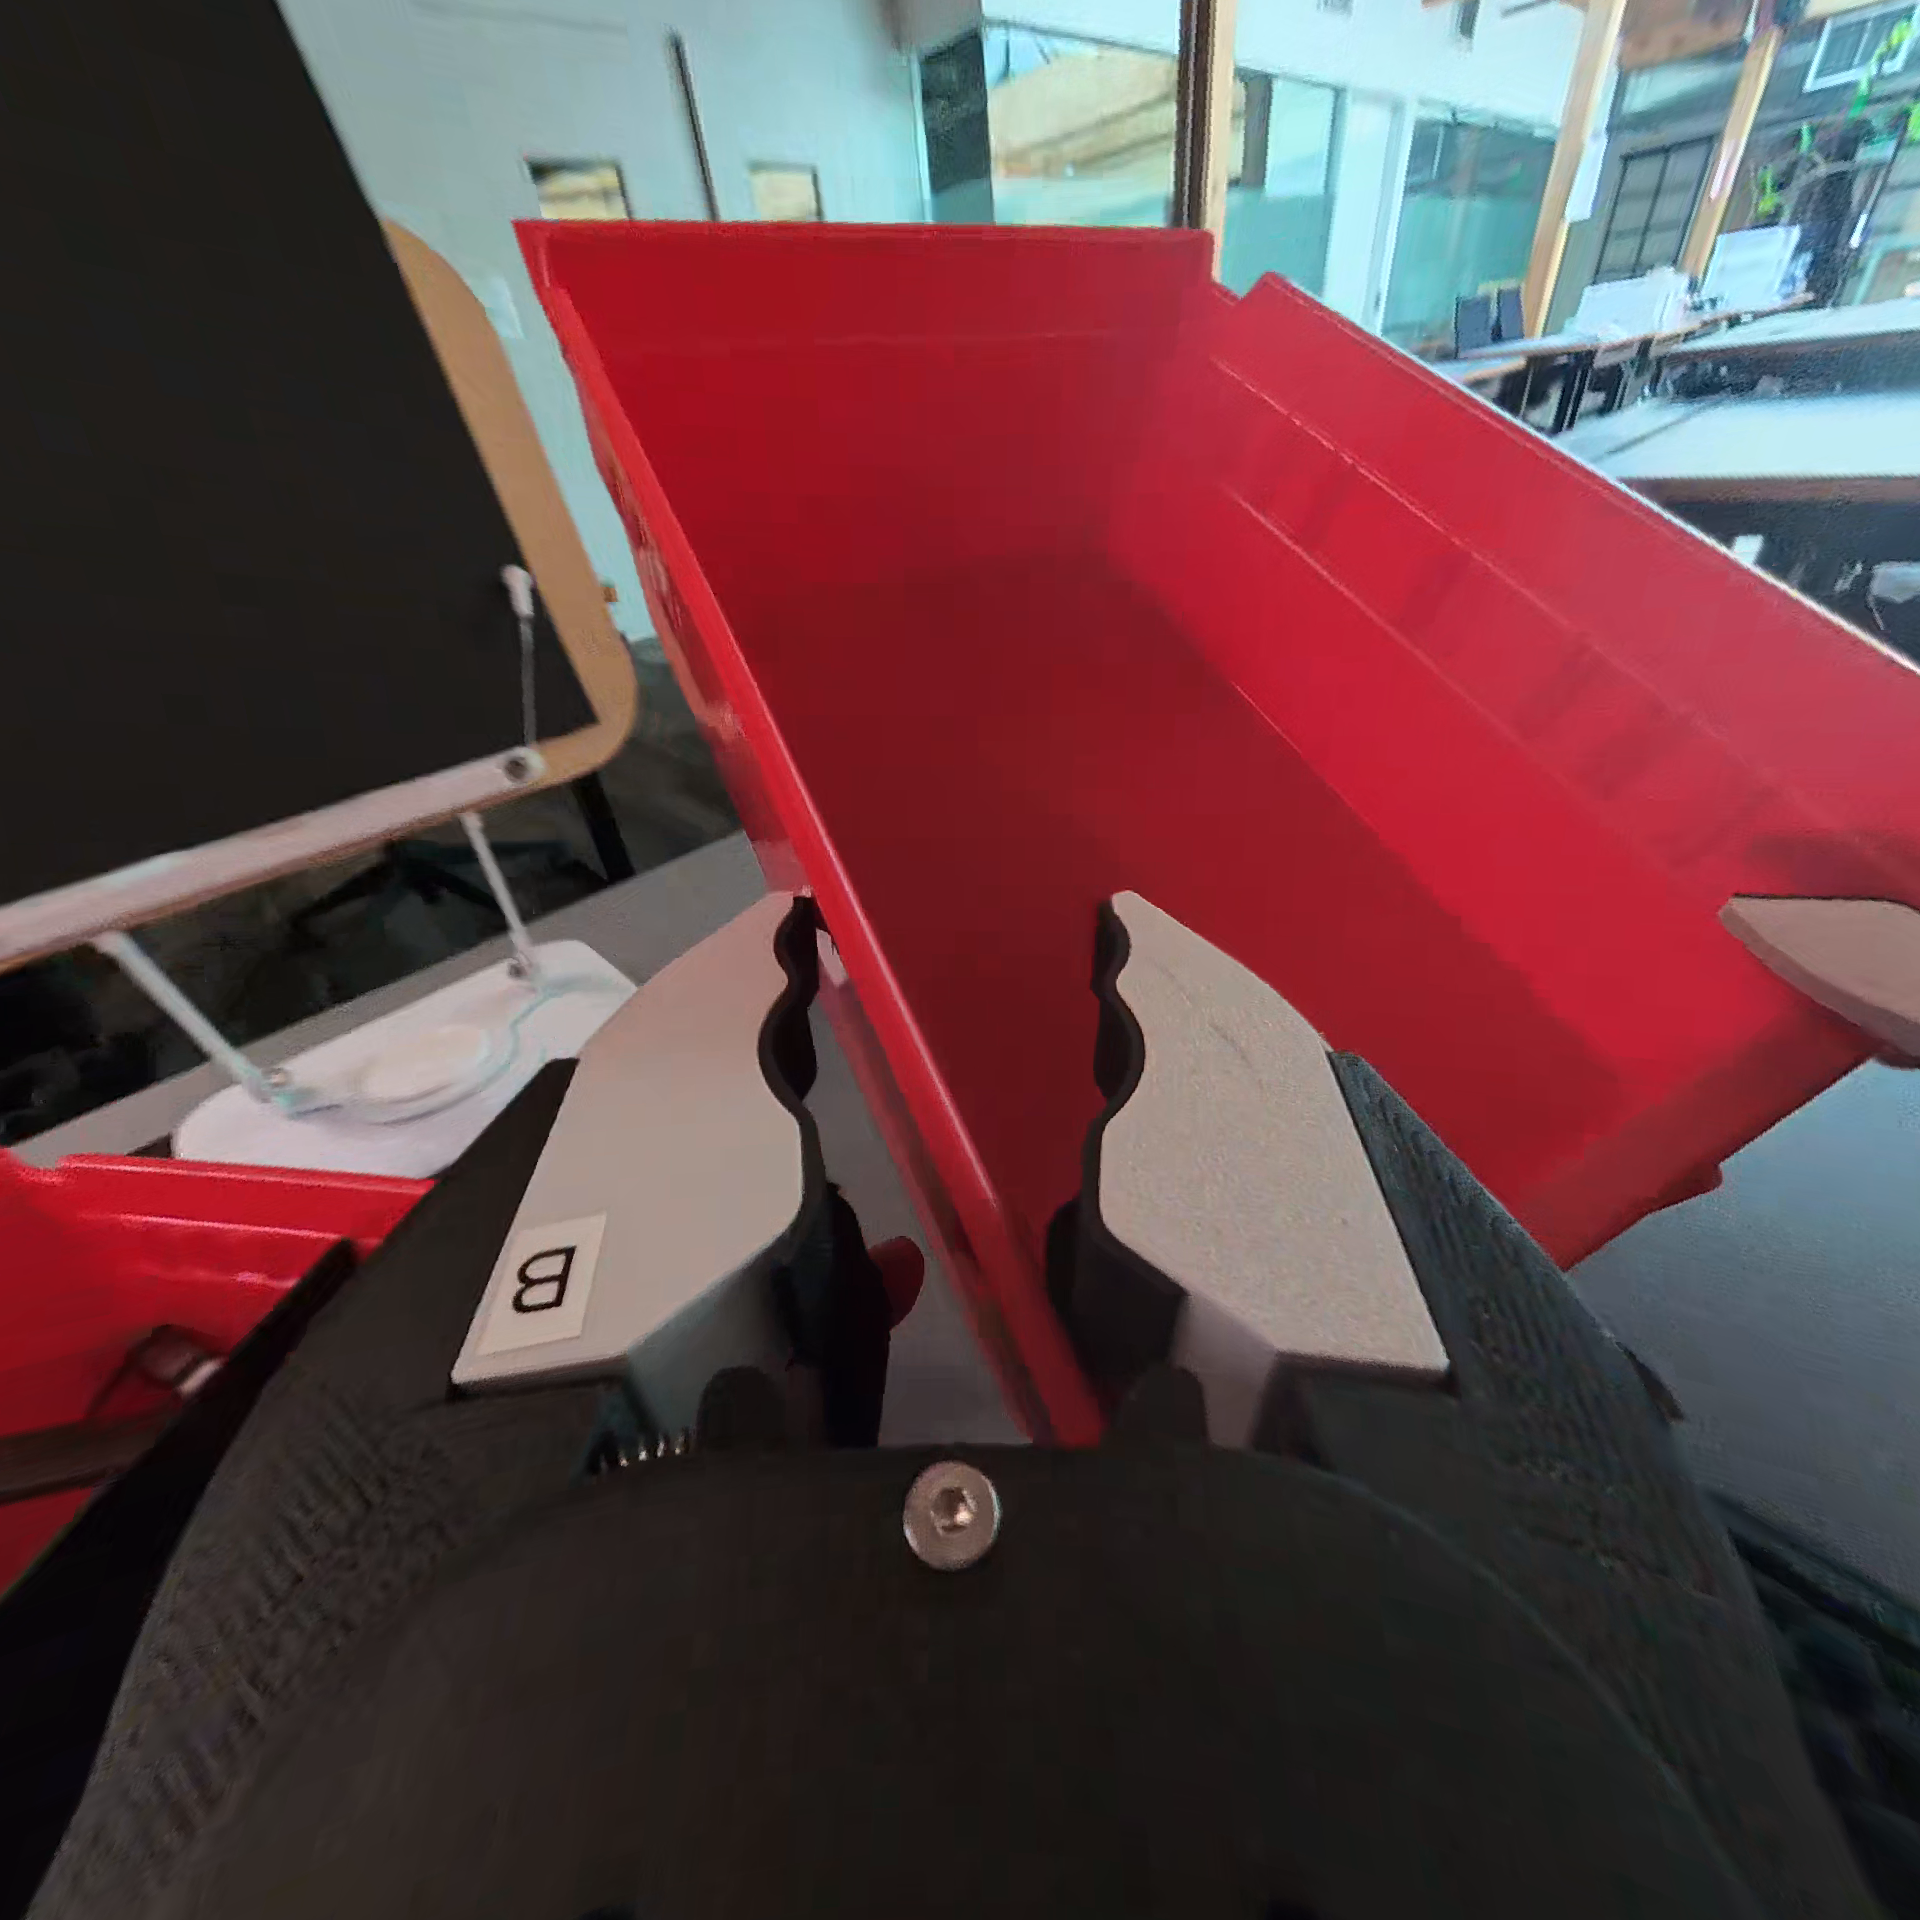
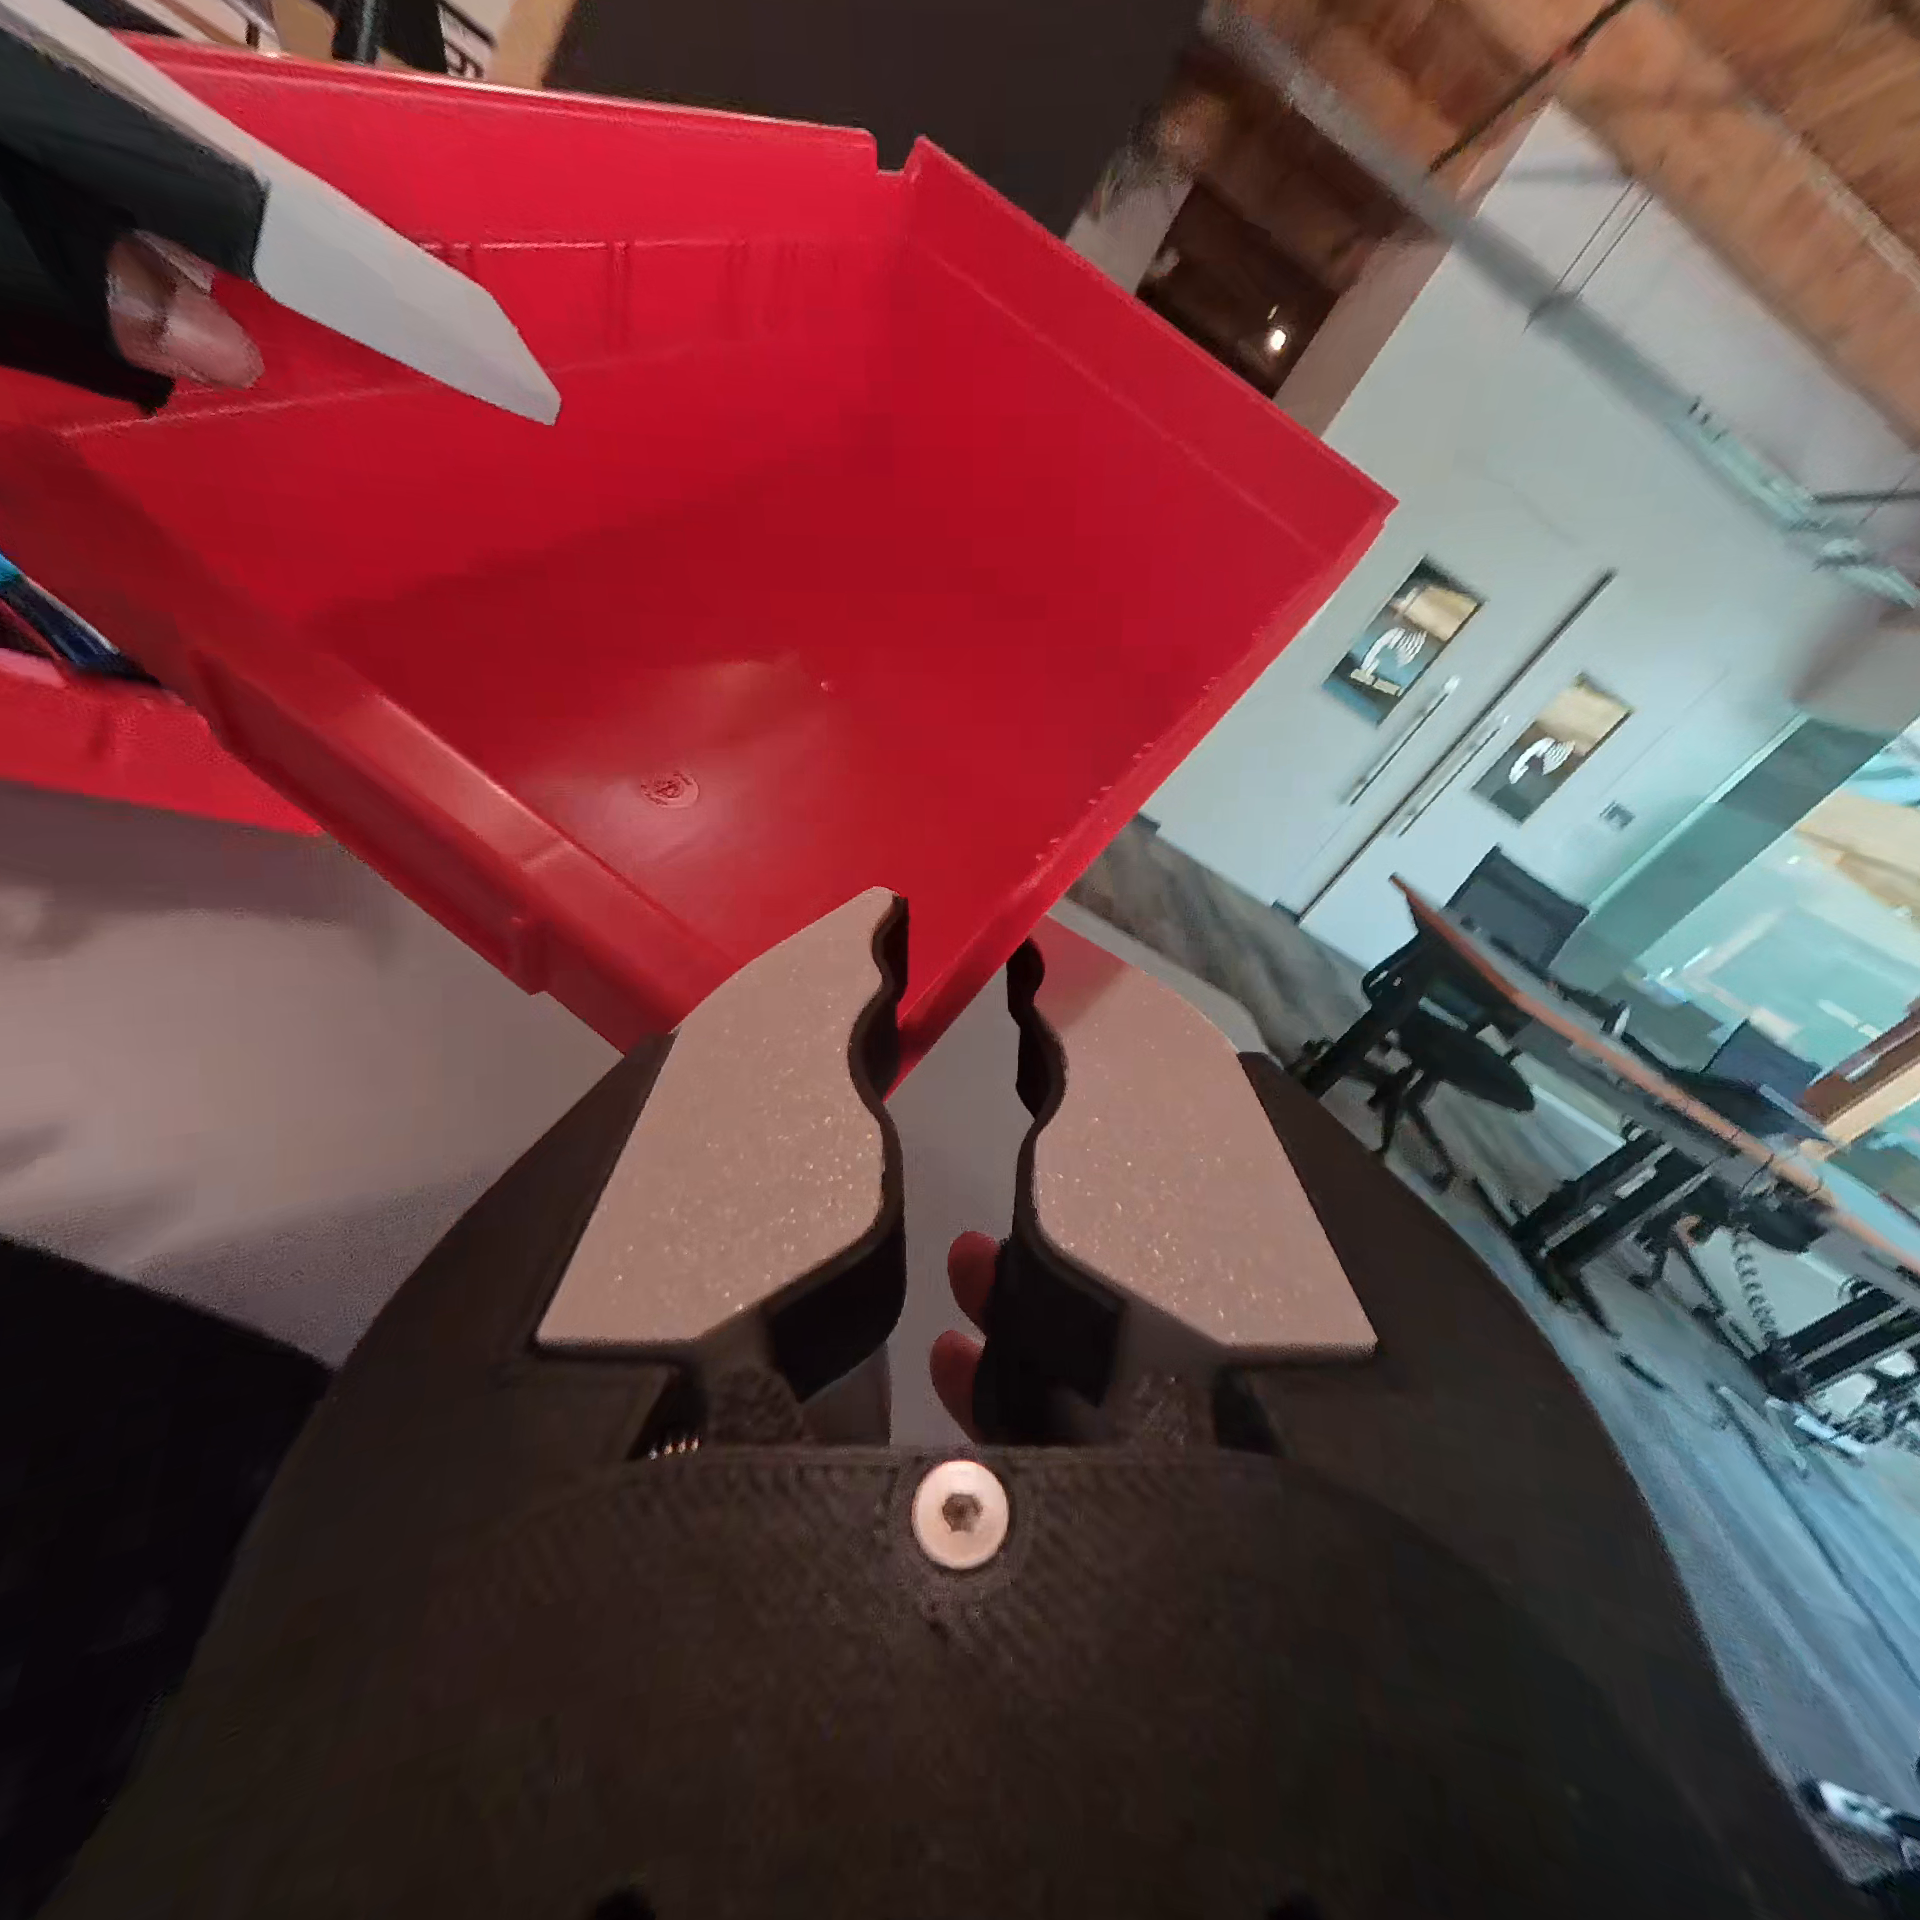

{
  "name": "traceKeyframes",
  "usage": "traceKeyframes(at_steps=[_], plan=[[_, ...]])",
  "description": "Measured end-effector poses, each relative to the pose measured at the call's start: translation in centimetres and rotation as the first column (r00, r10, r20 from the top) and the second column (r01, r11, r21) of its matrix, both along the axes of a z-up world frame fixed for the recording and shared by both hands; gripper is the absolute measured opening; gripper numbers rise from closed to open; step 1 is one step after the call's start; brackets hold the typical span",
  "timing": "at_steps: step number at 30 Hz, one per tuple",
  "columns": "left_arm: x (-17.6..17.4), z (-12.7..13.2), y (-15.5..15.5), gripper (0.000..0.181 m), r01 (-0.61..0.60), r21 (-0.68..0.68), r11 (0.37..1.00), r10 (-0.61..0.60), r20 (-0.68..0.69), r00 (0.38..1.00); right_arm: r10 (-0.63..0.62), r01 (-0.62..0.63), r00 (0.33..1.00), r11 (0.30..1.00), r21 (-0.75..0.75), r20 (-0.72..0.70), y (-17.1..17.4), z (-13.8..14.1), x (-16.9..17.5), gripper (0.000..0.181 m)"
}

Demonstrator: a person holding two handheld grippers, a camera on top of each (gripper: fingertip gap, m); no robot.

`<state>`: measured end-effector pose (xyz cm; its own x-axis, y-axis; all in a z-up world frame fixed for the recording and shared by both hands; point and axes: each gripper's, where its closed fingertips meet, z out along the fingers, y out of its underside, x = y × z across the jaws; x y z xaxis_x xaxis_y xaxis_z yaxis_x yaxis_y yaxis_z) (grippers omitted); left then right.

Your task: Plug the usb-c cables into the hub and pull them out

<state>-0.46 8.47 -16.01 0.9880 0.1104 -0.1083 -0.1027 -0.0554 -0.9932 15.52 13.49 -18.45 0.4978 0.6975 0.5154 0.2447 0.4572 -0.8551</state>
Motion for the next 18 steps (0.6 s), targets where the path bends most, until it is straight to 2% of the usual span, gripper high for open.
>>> traceKeyframes(at_steps=[3,7,11,16,18], plan=[[1.5,-2.9,2.6,0.051,0.018,-0.064,0.998,-0.017,0.013,1.000,0.007,-0.004,0.999,0.997,-0.083,0.034,2.2,-2.6,1.5,0.017],[2.6,-6.6,4.5,0.053,0.027,-0.153,0.988,-0.024,0.024,0.999,0.027,-0.009,0.993,0.988,-0.153,0.117,3.8,-5.9,2.5,0.019],[3.5,-10.1,5.5,0.059,0.049,-0.249,0.967,-0.039,0.047,0.998,0.015,0.019,0.986,0.979,-0.201,0.168,5.0,-8.1,3.1,0.020],[3.9,-12.6,5.9,0.063,0.075,-0.330,0.941,-0.050,0.084,0.995,0.064,-0.002,0.979,0.951,-0.310,0.191,5.4,-10.4,3.2,0.022],[4.2,-13.7,5.9,0.072,0.103,-0.369,0.924,-0.073,0.095,0.993,0.082,-0.023,0.981,0.948,-0.318,0.174,5.5,-10.7,3.1,0.024]])
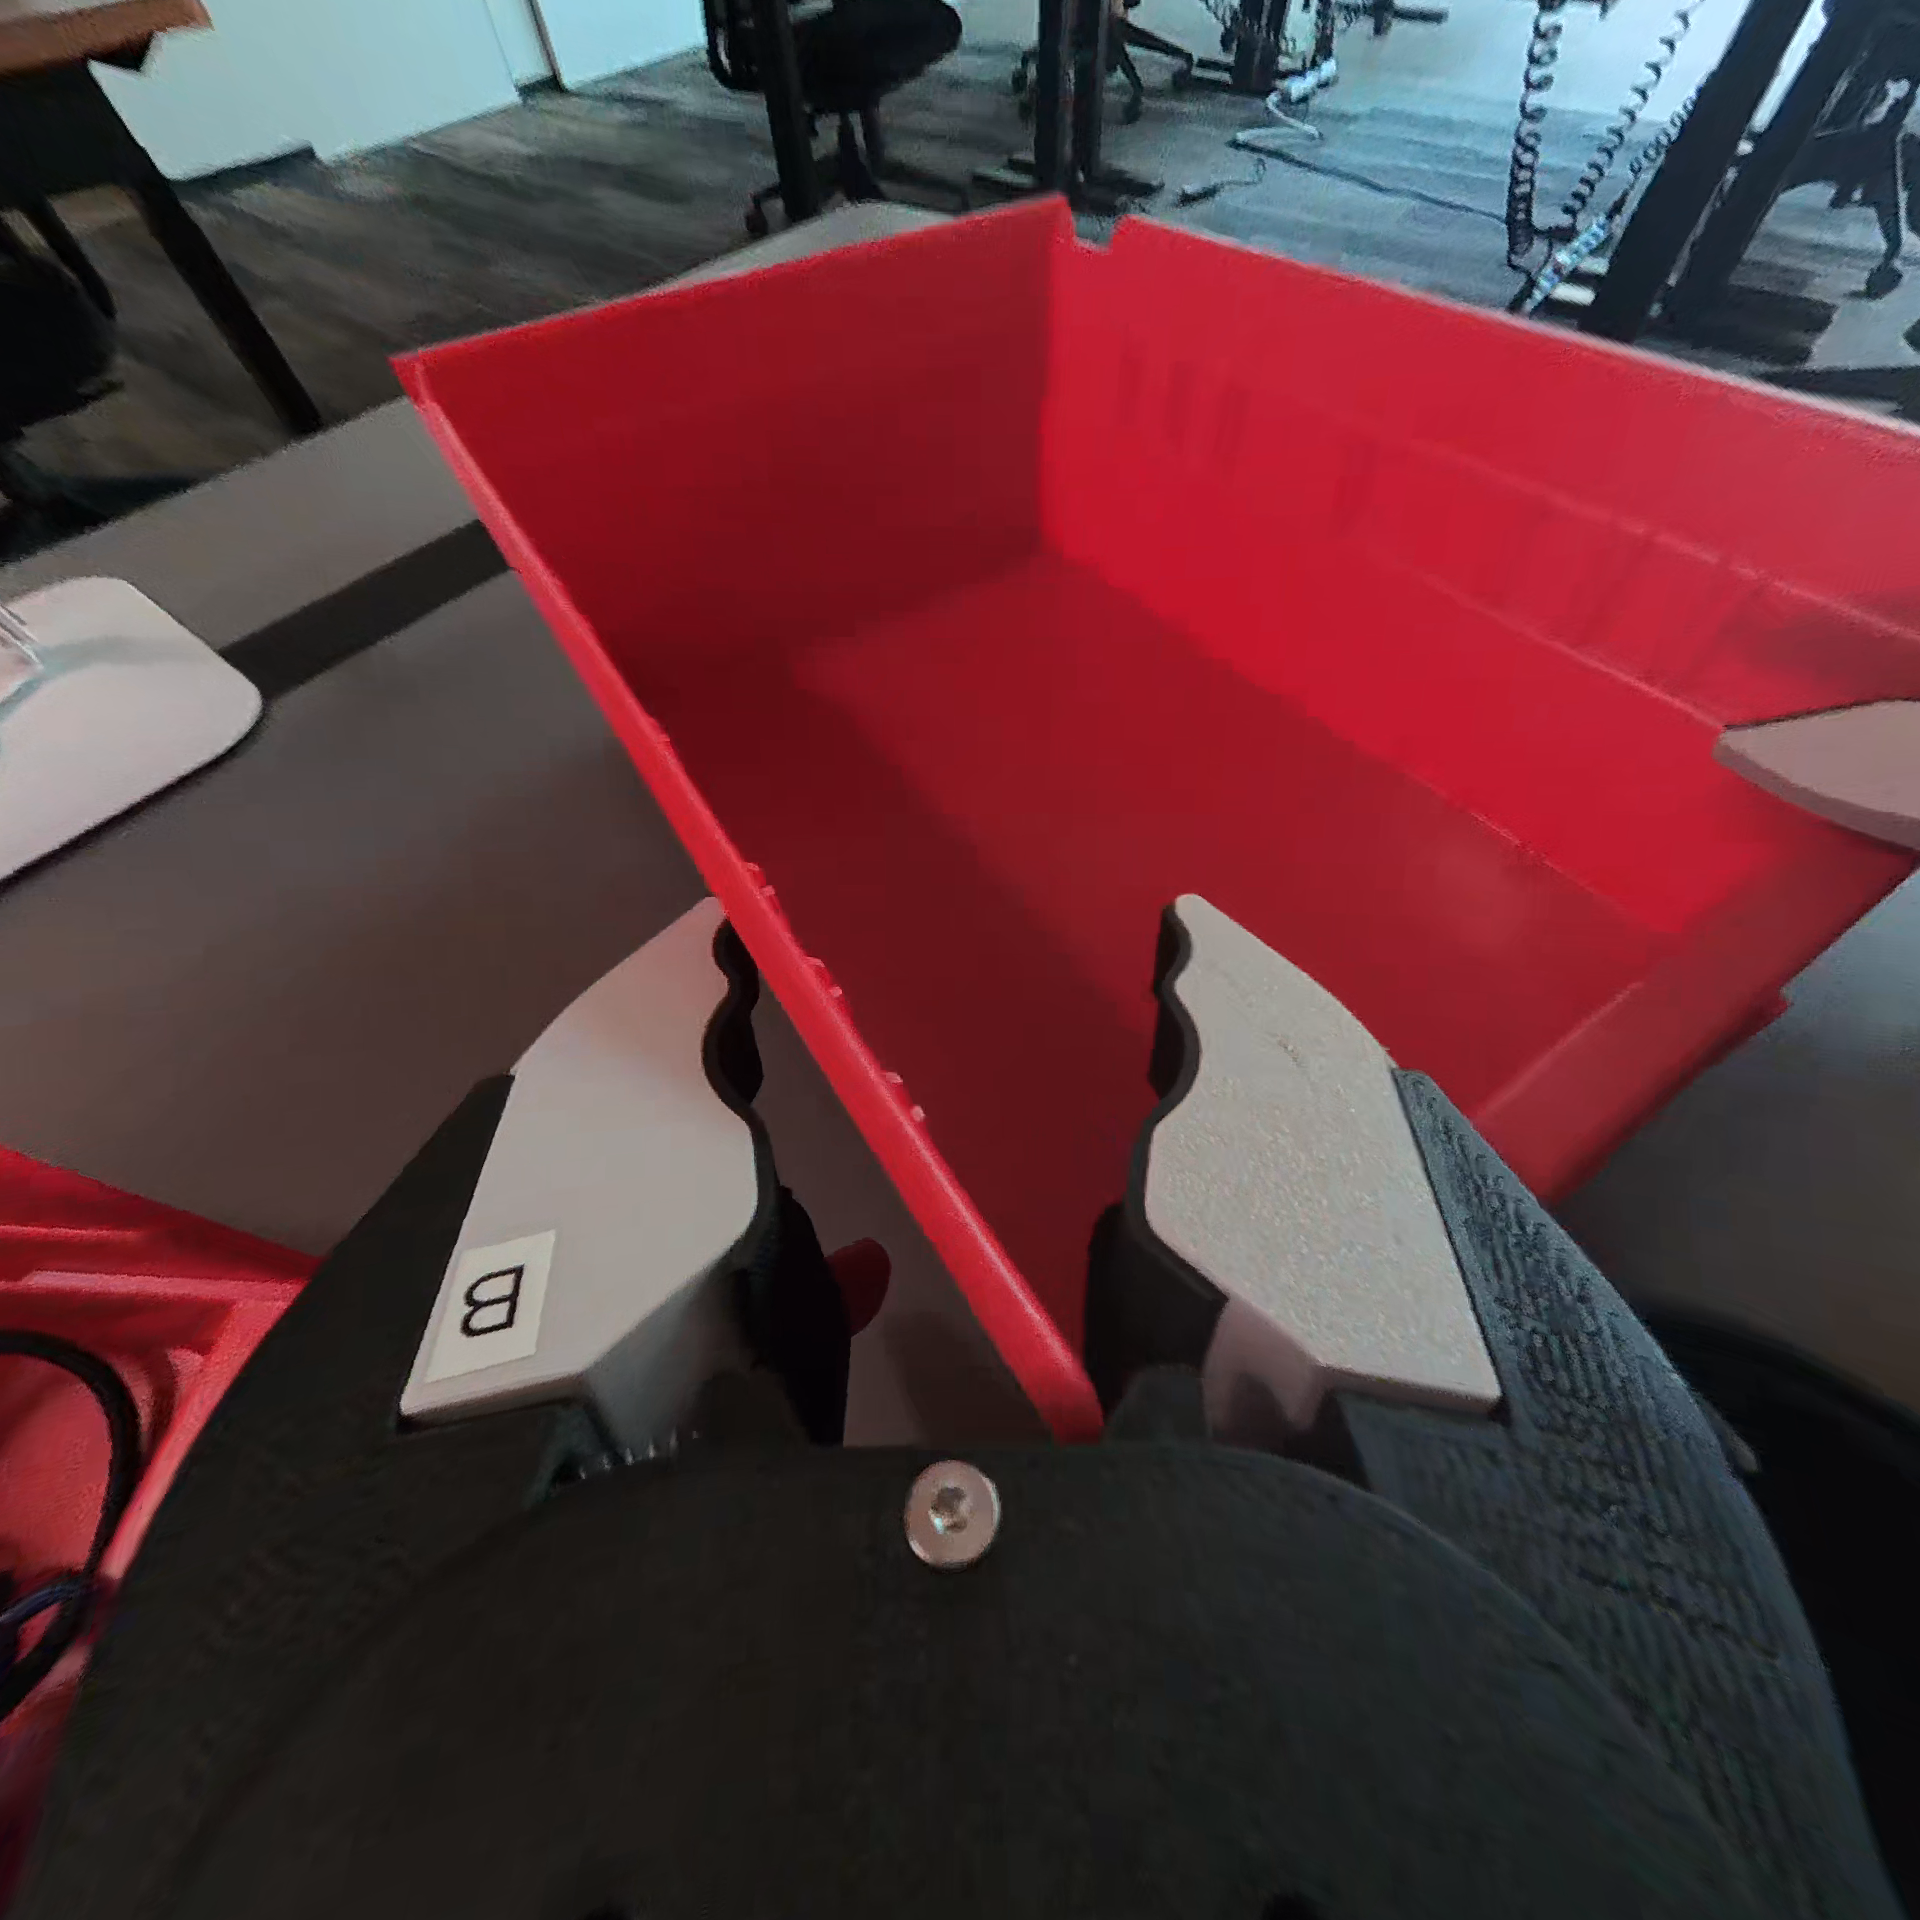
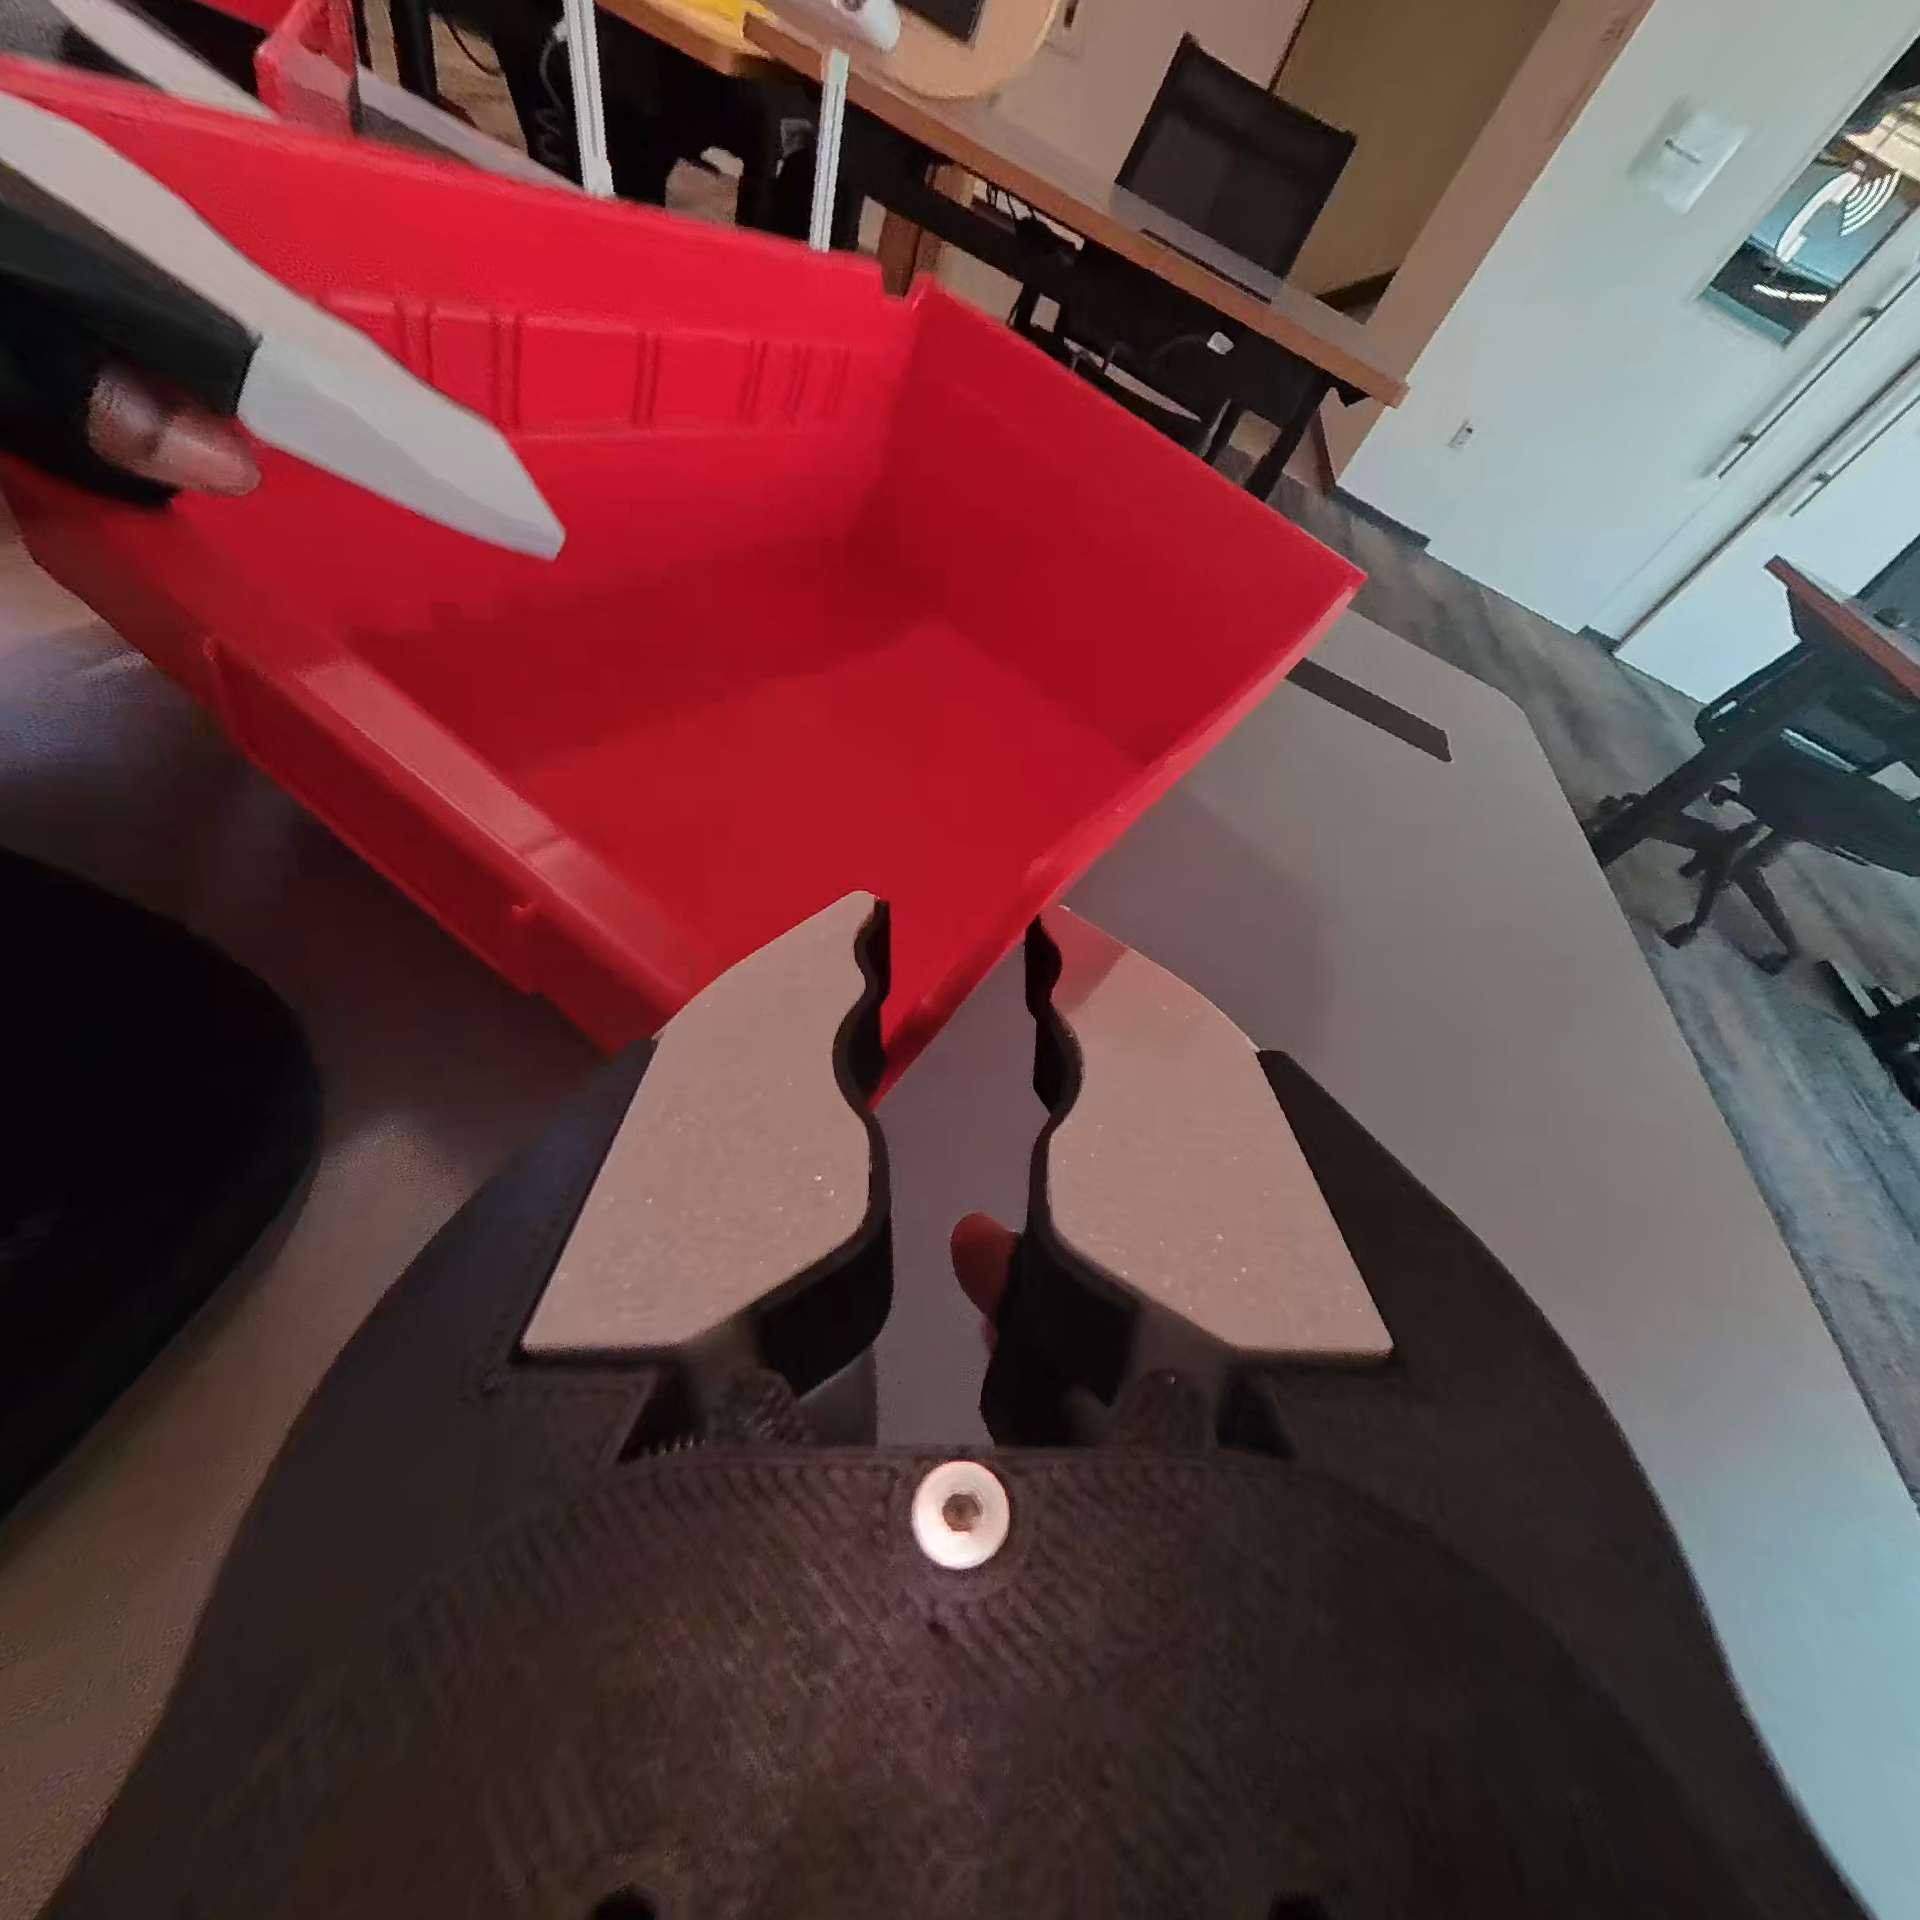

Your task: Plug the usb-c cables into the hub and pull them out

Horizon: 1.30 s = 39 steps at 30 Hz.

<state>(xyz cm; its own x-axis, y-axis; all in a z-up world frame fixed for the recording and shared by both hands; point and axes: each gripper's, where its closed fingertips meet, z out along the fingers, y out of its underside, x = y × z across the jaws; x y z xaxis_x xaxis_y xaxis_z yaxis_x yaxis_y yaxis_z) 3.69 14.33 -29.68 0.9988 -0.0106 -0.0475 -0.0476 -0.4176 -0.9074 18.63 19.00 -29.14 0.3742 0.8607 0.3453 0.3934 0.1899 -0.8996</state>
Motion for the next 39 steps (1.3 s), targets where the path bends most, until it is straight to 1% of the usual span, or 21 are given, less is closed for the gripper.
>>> traceKeyframes(at_steps=[1,4,5,7,10,11,14,17,19,21,23,25,27,29,31,32,33,34,36,38,39], plan=[[0.2,-0.5,-0.1,0.077,0.018,-0.029,0.999,-0.017,0.018,1.000,0.013,-0.013,1.000,1.000,0.004,-0.025,0.0,0.1,-0.1,0.029],[1.1,-1.3,-0.8,0.088,0.121,-0.105,0.987,-0.118,0.034,0.992,0.022,-0.018,0.974,1.000,0.019,-0.224,0.4,2.4,0.4,0.069],[1.2,-1.2,-1.1,0.097,0.146,-0.112,0.983,-0.144,0.031,0.989,0.022,-0.013,0.948,0.999,0.029,-0.318,0.5,3.8,0.9,0.090],[1.0,-0.5,-1.9,0.126,0.154,-0.105,0.982,-0.154,0.007,0.988,0.041,-0.024,0.854,0.999,0.038,-0.519,0.6,7.0,2.1,0.145],[1.0,2.4,-3.8,0.143,0.183,-0.019,0.983,-0.184,-0.102,0.978,0.017,0.040,0.705,0.997,0.063,-0.709,0.6,10.9,4.6,0.146],[1.0,3.8,-4.6,0.143,0.201,0.033,0.979,-0.194,-0.152,0.969,0.024,0.065,0.706,0.993,0.099,-0.707,0.3,11.5,4.8,0.146],[1.0,7.7,-7.9,0.143,0.267,0.214,0.940,-0.190,-0.323,0.927,0.011,0.202,0.780,0.942,0.269,-0.625,-0.3,12.4,4.5,0.145],[-1.1,9.1,-11.6,0.143,0.208,0.267,0.941,-0.095,-0.382,0.919,0.041,0.215,0.827,0.898,0.383,-0.561,-1.8,13.1,3.2,0.146],[-3.2,8.0,-13.6,0.142,0.138,0.206,0.969,-0.039,-0.424,0.905,0.089,0.197,0.829,0.878,0.437,-0.552,-3.2,13.7,2.3,0.145],[-5.3,5.2,-14.9,0.137,0.061,0.047,0.997,-0.030,-0.486,0.874,0.138,0.157,0.831,0.872,0.464,-0.539,-4.5,14.1,1.2,0.145],[-7.4,2.3,-15.6,0.127,-0.030,-0.128,0.991,-0.045,-0.548,0.835,0.163,0.107,0.839,0.886,0.451,-0.520,-5.5,14.0,-0.1,0.145],[-9.4,-0.2,-15.9,0.113,-0.138,-0.265,0.955,-0.057,-0.615,0.786,0.182,0.080,0.842,0.889,0.451,-0.507,-6.3,14.1,-1.1,0.145],[-11.2,-2.6,-16.5,0.102,-0.236,-0.399,0.886,-0.099,-0.661,0.744,0.204,0.060,0.844,0.883,0.465,-0.496,-7.2,14.3,-1.9,0.145],[-12.8,-4.1,-16.9,0.082,-0.328,-0.458,0.826,-0.108,-0.700,0.706,0.241,0.017,0.838,0.885,0.465,-0.489,-8.2,14.4,-2.7,0.145],[-14.2,-4.6,-17.3,0.060,-0.377,-0.472,0.797,-0.109,-0.726,0.679,0.286,-0.057,0.834,0.896,0.441,-0.473,-9.1,14.0,-3.6,0.145],[-14.9,-4.9,-17.9,0.048,-0.400,-0.497,0.770,-0.122,-0.730,0.673,0.314,-0.113,0.839,0.899,0.423,-0.444,-9.6,13.4,-4.1,0.140],[-15.1,-5.3,-18.3,0.038,-0.387,-0.518,0.763,-0.148,-0.722,0.676,0.352,-0.191,0.850,0.899,0.394,-0.392,-10.2,12.3,-4.8,0.126],[-15.1,-5.5,-18.5,0.033,-0.367,-0.514,0.775,-0.149,-0.714,0.684,0.405,-0.296,0.862,0.891,0.345,-0.304,-11.2,10.7,-5.4,0.099],[-15.4,-5.5,-19.4,0.031,-0.350,-0.507,0.788,-0.158,-0.715,0.681,0.497,-0.458,0.858,0.856,0.241,-0.133,-13.0,7.5,-6.2,0.074],[-15.8,-5.5,-20.7,0.031,-0.336,-0.508,0.793,-0.158,-0.704,0.693,0.470,-0.463,0.882,0.850,0.253,0.036,-12.8,5.3,-6.6,0.054],[-16.1,-5.5,-21.5,0.031,-0.331,-0.506,0.797,-0.151,-0.696,0.702,0.414,-0.426,0.904,0.861,0.277,0.106,-12.2,4.4,-6.7,0.054]])
